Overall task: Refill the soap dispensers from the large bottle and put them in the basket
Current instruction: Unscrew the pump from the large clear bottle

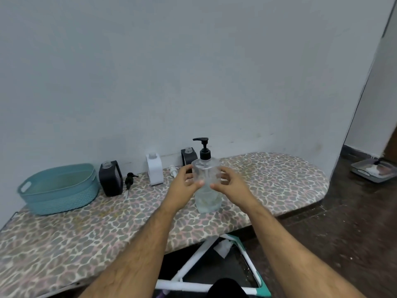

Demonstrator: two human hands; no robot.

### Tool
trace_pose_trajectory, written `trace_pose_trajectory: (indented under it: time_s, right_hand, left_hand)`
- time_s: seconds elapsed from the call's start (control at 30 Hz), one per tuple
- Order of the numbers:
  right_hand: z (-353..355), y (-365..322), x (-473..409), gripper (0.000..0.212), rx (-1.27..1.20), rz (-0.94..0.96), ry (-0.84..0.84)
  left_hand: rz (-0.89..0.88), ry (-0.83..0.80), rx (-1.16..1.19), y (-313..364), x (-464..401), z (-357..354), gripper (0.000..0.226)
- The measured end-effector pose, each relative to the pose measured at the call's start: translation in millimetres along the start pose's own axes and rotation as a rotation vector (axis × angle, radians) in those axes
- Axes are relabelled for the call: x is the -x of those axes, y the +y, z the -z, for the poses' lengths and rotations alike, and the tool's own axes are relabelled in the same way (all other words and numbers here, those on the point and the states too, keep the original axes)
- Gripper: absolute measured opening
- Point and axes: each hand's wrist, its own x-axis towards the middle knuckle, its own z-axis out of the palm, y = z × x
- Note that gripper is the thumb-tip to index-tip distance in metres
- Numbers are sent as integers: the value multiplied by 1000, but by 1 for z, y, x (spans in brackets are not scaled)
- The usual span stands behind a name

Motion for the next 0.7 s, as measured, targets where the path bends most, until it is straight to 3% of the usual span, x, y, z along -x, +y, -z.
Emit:
trace_pose_trajectory:
  time_s: [0.13, 0.23, 0.4, 0.57, 0.7]
  right_hand:
    - [5, -10, -7, 69, -4, 2, -43]
    - [9, -21, -15, 92, 25, 8, -64]
    - [3, -33, -28, 116, 22, -23, -167]
    - [-12, -24, -23, 76, 43, 9, -99]
    - [-15, -17, -24, 69, 0, 28, -61]
  left_hand:
    - [-21, 53, -8, 13, -3, 6, 70]
    - [-92, 111, -18, 29, -12, 10, 64]
    - [-140, 66, 9, 55, -31, 5, 57]
    - [-168, 35, 40, 57, -40, -8, 9]
    - [-166, 52, 111, 56, -42, -13, 16]
